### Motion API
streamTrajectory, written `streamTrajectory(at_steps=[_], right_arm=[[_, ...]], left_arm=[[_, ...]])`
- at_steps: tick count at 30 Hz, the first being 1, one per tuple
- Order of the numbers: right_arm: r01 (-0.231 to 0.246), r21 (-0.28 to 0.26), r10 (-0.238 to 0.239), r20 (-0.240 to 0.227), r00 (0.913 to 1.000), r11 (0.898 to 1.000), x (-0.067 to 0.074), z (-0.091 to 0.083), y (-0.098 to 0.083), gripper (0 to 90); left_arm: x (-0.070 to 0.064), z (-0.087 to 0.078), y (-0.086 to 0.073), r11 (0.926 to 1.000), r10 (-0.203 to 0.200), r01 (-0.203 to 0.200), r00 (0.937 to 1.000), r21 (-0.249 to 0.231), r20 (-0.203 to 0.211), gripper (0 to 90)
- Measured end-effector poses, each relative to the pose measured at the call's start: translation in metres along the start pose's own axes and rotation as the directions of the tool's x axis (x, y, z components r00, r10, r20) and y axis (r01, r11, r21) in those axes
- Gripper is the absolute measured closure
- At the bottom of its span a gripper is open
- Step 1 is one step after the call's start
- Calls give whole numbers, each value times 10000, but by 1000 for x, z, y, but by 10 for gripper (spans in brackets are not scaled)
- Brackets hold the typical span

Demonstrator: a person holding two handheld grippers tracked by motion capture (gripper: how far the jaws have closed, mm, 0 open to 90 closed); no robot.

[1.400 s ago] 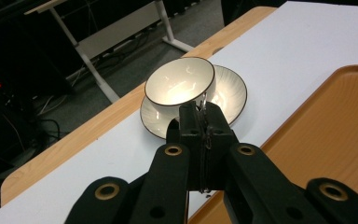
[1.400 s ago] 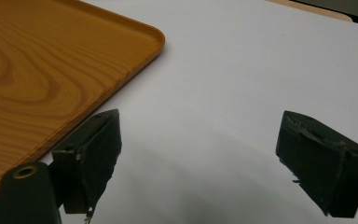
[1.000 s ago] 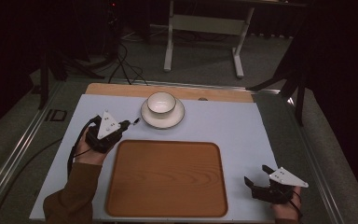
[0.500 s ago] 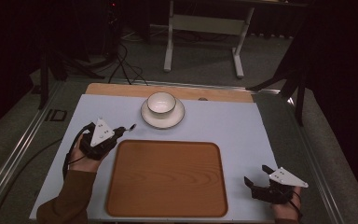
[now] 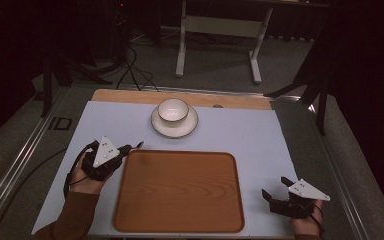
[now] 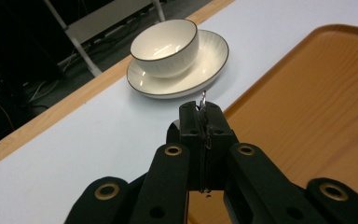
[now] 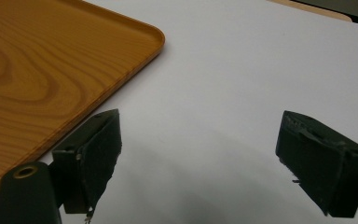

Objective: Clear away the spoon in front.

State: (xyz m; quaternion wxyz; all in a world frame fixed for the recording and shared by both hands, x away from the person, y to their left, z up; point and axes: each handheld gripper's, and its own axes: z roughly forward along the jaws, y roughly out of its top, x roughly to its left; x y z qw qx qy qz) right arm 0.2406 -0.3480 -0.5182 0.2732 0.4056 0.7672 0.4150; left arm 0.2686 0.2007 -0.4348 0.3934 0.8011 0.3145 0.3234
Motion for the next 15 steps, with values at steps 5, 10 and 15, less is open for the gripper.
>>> streamTrajectory(at_steps=[5, 10, 15], right_arm=[[-6, -16, 6, 15, 10000, 10000, 0, 0, 0, 141], [5, -9, -5, 17, 10000, 10000, 0, 0, 0, 141], [15, 5, -15, 16, 10000, 10000, 0, 0, 0, 141]], left_arm=[[-3, -1, -6, 9999, -18, 18, 10000, 130, -2, 888], [-5, 1, -18, 9990, -201, 197, 9998, 391, 86, 888], [-7, 2, -26, 9980, -199, 190, 9997, 596, 138, 884]])
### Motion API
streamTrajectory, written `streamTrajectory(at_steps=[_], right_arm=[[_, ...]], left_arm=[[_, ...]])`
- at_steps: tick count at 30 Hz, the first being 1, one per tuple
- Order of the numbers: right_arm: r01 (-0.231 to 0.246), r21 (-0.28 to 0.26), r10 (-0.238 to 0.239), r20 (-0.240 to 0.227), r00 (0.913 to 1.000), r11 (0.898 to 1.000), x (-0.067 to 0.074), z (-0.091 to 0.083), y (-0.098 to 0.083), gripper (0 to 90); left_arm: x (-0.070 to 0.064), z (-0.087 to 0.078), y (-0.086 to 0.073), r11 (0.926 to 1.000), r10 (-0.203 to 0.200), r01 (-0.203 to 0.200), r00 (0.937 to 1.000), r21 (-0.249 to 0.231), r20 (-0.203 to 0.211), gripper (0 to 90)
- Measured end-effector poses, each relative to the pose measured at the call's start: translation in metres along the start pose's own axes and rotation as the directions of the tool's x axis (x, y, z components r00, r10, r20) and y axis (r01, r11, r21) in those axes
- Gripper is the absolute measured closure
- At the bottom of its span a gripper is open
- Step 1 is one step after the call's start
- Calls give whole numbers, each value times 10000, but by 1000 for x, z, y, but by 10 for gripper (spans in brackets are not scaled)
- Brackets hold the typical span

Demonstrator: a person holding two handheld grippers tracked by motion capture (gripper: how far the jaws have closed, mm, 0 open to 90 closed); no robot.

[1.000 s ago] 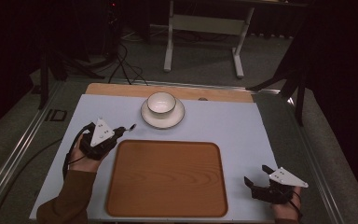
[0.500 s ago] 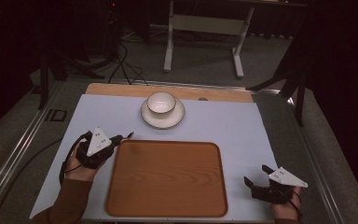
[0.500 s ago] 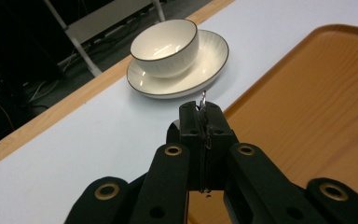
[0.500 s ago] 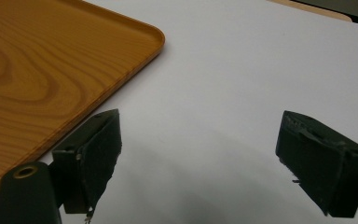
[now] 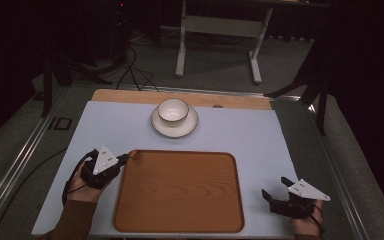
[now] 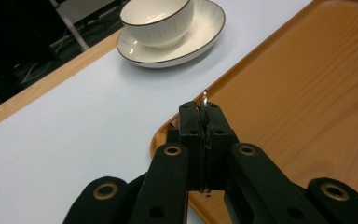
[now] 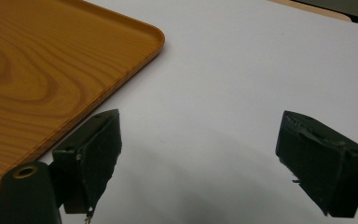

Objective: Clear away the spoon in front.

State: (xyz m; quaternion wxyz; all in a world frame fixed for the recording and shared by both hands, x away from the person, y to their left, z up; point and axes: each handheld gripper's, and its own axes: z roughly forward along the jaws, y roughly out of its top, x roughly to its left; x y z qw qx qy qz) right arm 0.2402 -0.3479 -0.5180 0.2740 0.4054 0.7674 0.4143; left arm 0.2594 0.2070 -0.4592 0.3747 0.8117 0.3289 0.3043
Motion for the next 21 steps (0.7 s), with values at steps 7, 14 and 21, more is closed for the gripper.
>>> streamTrajectory(at_steps=[7, 14, 21], right_arm=[[5, -3, -5, 0, 10000, 10000, 0, 0, 0, 141], [5, 2, -5, -4, 10000, 10000, 0, 0, 0, 141], [9, 2, -9, -1, 10000, 10000, 0, -1, 0, 141]], left_arm=[[-8, -3, -8, 10000, -33, 33, 10000, 34, 10, 827], [-20, -4, -17, 10000, 22, -24, 9998, 88, 218, 808], [-31, -7, -22, 9998, 26, -33, 9995, 218, 310, 789]])
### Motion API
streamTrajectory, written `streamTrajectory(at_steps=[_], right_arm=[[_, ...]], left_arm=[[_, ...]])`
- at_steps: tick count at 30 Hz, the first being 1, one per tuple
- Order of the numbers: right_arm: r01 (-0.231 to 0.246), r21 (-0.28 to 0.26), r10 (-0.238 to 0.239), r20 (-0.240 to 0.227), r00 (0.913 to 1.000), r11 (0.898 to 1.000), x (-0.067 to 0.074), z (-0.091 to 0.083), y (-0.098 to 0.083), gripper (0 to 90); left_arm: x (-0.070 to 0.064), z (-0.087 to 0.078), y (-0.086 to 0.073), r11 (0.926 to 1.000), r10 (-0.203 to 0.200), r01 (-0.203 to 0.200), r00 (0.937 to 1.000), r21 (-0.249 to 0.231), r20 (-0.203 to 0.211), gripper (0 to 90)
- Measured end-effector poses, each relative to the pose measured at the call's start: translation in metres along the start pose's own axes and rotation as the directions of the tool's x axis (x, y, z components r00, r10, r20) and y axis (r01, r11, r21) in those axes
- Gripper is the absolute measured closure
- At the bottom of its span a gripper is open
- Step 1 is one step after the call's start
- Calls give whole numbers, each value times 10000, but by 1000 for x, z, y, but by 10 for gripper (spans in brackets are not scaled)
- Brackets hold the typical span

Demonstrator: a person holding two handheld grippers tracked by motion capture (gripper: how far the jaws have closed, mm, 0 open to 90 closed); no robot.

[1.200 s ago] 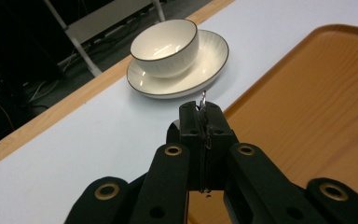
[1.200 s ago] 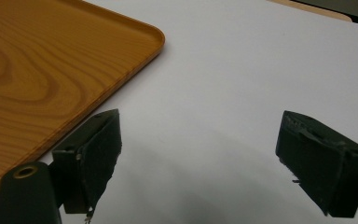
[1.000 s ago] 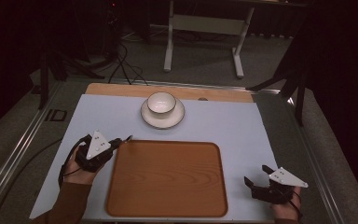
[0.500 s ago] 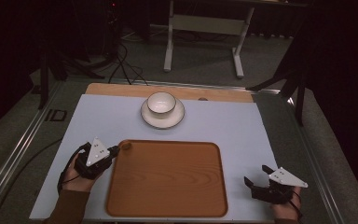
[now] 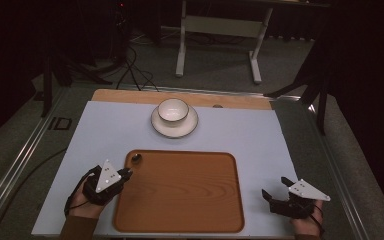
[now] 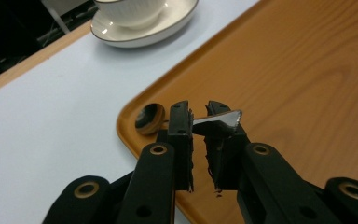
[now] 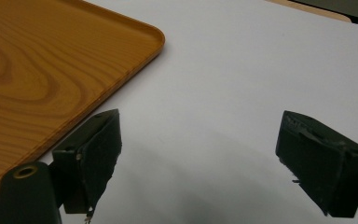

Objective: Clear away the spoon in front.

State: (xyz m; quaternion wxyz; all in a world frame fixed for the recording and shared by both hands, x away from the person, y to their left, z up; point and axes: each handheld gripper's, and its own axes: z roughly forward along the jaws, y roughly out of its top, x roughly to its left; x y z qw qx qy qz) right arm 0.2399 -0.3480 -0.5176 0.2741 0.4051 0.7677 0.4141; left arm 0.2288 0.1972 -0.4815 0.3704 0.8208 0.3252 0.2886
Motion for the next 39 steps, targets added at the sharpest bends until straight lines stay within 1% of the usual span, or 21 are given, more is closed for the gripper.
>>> streamTrajectory(at_steps=[1, 2, 4, 5, 7, 9, 10, 12, 13, 17, 19, 21, 22, 23, 29, 31, 32, 34, 35, 37, 39], right_arm=[[6, -6, -6, -4, 10000, 10000, 0, 0, 0, 141], [4, -6, -4, 0, 10000, 10000, 0, 0, 0, 141], [6, 4, -6, 0, 10000, 10000, 0, 0, 0, 141], [10, 4, -10, 2, 10000, 10000, 0, 0, 0, 141], [16, 14, -16, 5, 10000, 10000, 0, 0, 0, 141], [20, 6, -20, 10, 10000, 10000, 0, 0, 0, 141], [23, 2, -23, 11, 10000, 10000, 0, 0, 0, 141], [13, 6, -13, 18, 10000, 10000, 0, 0, 0, 141], [18, 3, -18, 19, 10000, 10000, 0, 0, 0, 141], [28, 19, -28, 13, 10000, 10000, 0, 0, 0, 141], [26, 19, -26, 13, 10000, 10000, 0, 0, 0, 141], [22, 9, -22, 14, 10000, 10000, 0, 0, 0, 141], [27, 14, -27, 24, 10000, 10000, 0, 0, 0, 141], [28, 19, -28, 26, 10000, 10000, 0, 0, 0, 141], [25, 9, -25, 33, 10000, 10000, 0, 1, 0, 141], [23, -3, -23, 32, 10000, 10000, 0, 1, 0, 141], [23, -13, -23, 44, 10000, 10000, 0, 0, 0, 141], [34, -28, -34, 45, 10000, 10000, 0, 0, 0, 141], [34, -28, -34, 45, 10000, 10000, 0, 0, 0, 141], [47, -55, -47, 50, 10000, 10000, 0, 0, 0, 141], [40, -64, -40, 56, 10000, 10000, 0, 0, 0, 141]], left_arm=[[-3, -1, -3, 10000, -72, 72, 10000, 23, 48, 783], [-3, -1, -3, 10000, -72, 72, 10000, 23, 48, 777], [-6, -3, -5, 9995, -322, 322, 9993, 27, 183, 762], [-6, -3, -5, 9995, -322, 322, 9993, 27, 183, 752], [-11, -4, -5, 9995, -310, 311, 9989, -27, 346, 739], [-13, -4, -5, 9995, -314, 317, 9986, -52, 421, 708], [-15, -6, -4, 9990, -401, 410, 9979, -166, 514, 697], [-16, -7, -4, 9986, -465, 476, 9975, -208, 525, 682], [-17, -9, -4, 9980, -561, 576, 9969, -255, 546, 639], [-17, -13, -3, 9948, -824, 863, 9940, -532, 720, 582], [-17, -14, -2, 9945, -839, 880, 9939, -560, 719, 571], [-16, -15, -1, 9931, -928, 980, 9926, -647, 782, 560], [-14, -16, -1, 9918, -1056, 1099, 9921, -649, 671, 559], [-13, -16, 0, 9907, -1124, 1170, 9914, -690, 663, 559], [-6, -19, 2, 9862, -1353, 1386, 9899, -902, 420, 531], [-2, -20, 4, 9839, -1458, 1475, 9890, -1015, 239, 518], [3, -22, 7, 9813, -1552, 1542, 9879, -1154, 5, 506], [8, -23, 9, 9791, -1615, 1577, 9867, -1285, -190, 490], [8, -23, 9, 9791, -1615, 1577, 9867, -1285, -190, 483], [15, -23, 15, 9773, -1663, 1584, 9850, -1407, -462, 474], [19, -23, 18, 9749, -1734, 1623, 9829, -1525, -626, 464]])
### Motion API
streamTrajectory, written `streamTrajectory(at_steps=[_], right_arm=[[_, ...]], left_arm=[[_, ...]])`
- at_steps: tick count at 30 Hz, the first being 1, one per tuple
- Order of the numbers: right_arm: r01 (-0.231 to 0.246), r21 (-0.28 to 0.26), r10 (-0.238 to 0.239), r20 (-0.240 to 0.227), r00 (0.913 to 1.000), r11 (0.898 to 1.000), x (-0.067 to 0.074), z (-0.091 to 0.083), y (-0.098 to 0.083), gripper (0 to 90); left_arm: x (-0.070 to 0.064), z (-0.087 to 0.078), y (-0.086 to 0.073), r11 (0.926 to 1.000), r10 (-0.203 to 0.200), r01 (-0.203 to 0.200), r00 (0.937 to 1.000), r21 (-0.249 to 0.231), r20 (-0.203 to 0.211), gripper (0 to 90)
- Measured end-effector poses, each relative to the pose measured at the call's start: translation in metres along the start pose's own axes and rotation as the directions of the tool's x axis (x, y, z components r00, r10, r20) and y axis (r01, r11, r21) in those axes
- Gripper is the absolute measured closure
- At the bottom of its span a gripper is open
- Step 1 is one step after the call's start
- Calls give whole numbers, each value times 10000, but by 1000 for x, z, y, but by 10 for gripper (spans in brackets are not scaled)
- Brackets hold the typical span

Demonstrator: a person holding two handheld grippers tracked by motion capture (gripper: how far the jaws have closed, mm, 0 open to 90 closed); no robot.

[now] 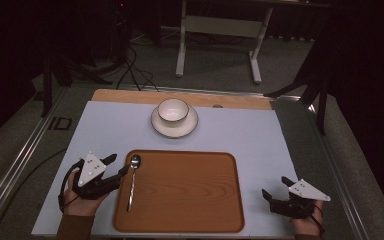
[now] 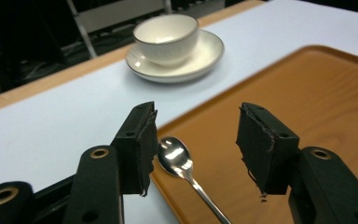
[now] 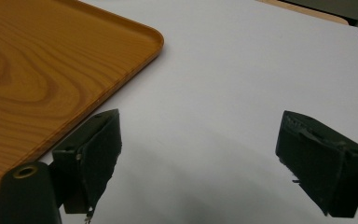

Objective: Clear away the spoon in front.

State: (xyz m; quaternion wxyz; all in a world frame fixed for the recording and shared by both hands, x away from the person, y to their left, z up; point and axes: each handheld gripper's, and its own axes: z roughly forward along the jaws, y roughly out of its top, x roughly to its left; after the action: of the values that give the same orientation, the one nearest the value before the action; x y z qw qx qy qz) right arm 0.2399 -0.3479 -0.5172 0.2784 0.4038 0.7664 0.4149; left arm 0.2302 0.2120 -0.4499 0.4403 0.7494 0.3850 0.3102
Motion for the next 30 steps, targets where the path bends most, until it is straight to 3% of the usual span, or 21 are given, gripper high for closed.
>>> streamTrajectory(at_steps=[9, 14, 16, 19, 30], right_arm=[[-23, -77, 23, -5, 10000, 10000, 0, -1, 0, 141], [11, -104, -11, 10, 10000, 9999, 0, -1, 0, 141], [13, -111, -13, 10, 10000, 9999, 0, -1, 0, 141], [19, -117, -18, 16, 10000, 9999, 0, -1, 0, 141], [13, -170, -13, 30, 10000, 9999, -1, -2, 0, 141]], left_arm=[[13, 0, 8, 9993, -233, 208, 9965, -317, -807, 429], [26, 1, -4, 9960, -823, 772, 9882, -445, -1292, 423], [28, 1, -6, 9959, -849, 799, 9871, -420, -1357, 418], [36, 4, -16, 9934, -1137, 1100, 9808, -317, -1587, 409], [50, 6, -30, 9878, -1546, 1553, 9664, -128, -2054, 401]])
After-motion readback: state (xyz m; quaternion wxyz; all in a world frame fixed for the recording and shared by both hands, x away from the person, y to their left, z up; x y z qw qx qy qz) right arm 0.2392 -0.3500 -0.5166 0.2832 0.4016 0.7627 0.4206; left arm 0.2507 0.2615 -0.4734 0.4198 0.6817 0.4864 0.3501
